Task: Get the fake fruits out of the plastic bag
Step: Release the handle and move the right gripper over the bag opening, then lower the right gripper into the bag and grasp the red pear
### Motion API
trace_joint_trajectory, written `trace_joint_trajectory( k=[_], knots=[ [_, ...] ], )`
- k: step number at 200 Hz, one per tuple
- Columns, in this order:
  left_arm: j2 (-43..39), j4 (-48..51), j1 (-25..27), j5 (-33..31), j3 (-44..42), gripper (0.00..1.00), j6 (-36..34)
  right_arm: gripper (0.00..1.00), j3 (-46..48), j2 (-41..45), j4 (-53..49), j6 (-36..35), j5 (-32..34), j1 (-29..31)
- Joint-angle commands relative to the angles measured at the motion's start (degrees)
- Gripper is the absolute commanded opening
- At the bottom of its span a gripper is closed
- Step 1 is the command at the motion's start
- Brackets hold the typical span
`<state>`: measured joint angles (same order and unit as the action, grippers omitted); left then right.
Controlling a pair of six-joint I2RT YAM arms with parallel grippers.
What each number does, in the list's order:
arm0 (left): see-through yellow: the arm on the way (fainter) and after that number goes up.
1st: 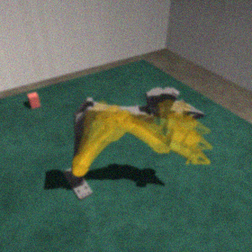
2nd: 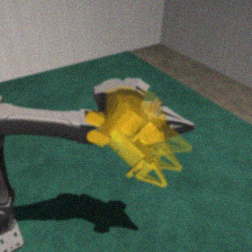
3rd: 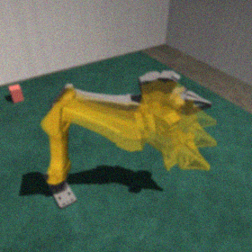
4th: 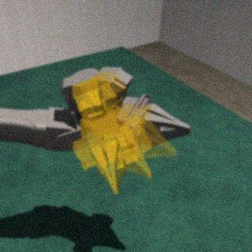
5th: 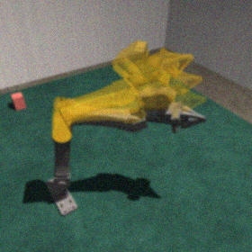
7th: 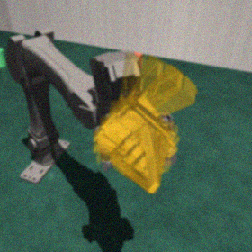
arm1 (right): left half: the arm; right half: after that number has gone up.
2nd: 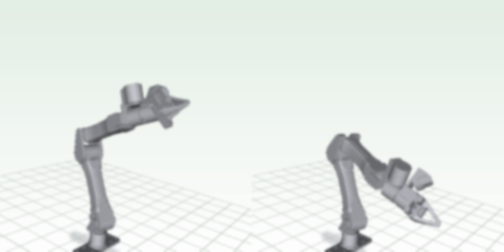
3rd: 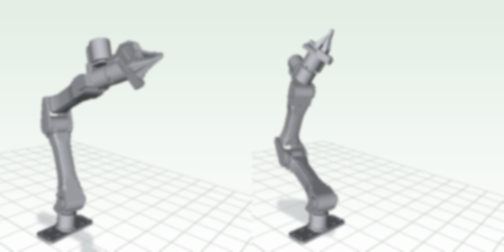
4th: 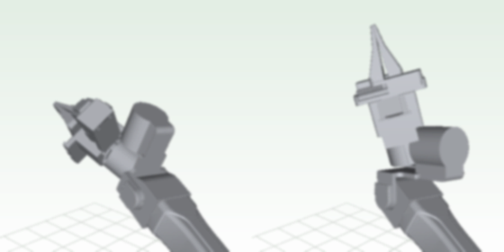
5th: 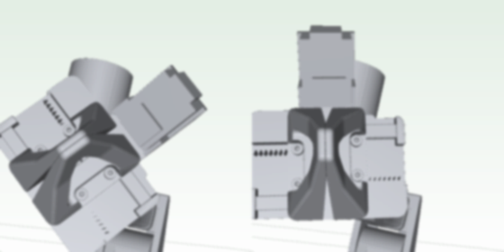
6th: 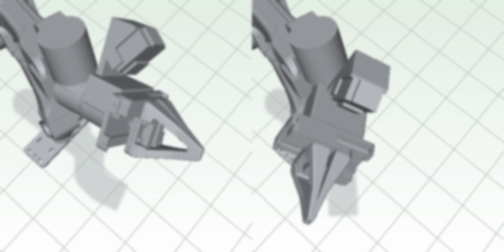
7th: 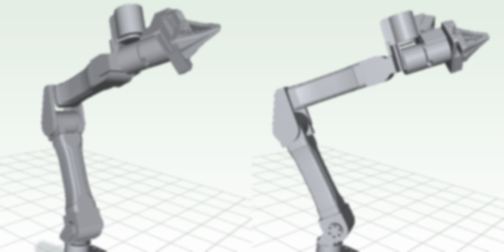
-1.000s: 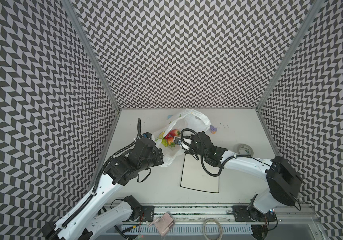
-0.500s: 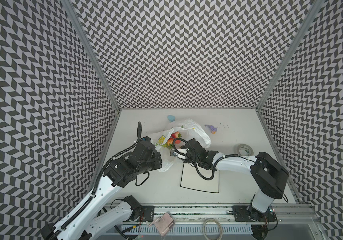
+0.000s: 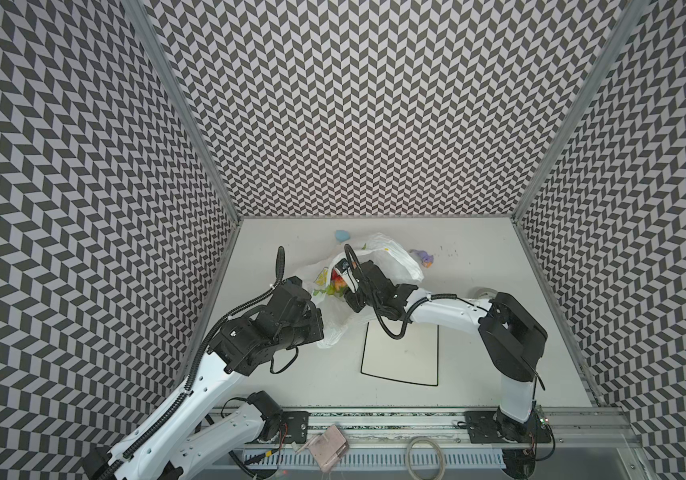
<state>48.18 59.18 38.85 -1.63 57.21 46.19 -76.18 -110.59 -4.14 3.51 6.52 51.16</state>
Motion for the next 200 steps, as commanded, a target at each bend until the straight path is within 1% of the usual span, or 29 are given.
trace_joint_trajectory(
  k=[1,42,62,85,113,117,121,146,166,200],
  knots=[
    [-1.07,0.18,-0.09,-0.04,-0.74,0.00,0.74,0.42,-2.57,-2.37,-1.92,16.87,-3.42,-1.36],
    [-1.75,1.96,-0.01,-2.74,-2.19,0.00,-0.19,0.53,-4.53,-6.05,0.65,26.55,-5.68,-2.78],
    [-2.13,1.32,0.00,-2.85,-4.78,0.00,-0.79,0.57,-7.88,-9.22,-0.13,30.20,-5.53,-3.25],
    [-2.52,-0.11,0.00,-2.94,-6.48,0.00,-1.41,0.63,-12.13,-12.05,-2.12,31.64,-3.61,-3.20],
    [-3.22,-0.78,0.08,-3.43,-7.41,0.00,-1.63,0.70,-15.22,-13.81,-4.24,33.21,2.64,-3.24],
    [-3.29,-0.91,0.06,-3.42,-7.46,0.00,-1.63,0.74,-15.54,-14.07,-4.37,33.39,3.30,-3.26],
    [-3.40,-1.01,0.04,-3.38,-7.54,0.00,-1.63,0.75,-15.70,-14.25,-4.44,33.61,4.02,-3.26],
    [-4.14,-2.05,0.06,-2.90,-7.71,0.00,-1.81,0.75,-16.94,-15.89,-4.89,35.52,6.28,-3.24],
    [-4.24,-2.65,0.05,-2.51,-7.56,0.00,-2.15,0.74,-19.44,-18.14,-6.59,36.70,5.03,-3.17],
    [-4.22,-3.67,0.08,-2.24,-7.25,0.00,-2.59,0.69,-21.51,-20.45,-7.17,37.80,2.11,-2.90]
  ],
)
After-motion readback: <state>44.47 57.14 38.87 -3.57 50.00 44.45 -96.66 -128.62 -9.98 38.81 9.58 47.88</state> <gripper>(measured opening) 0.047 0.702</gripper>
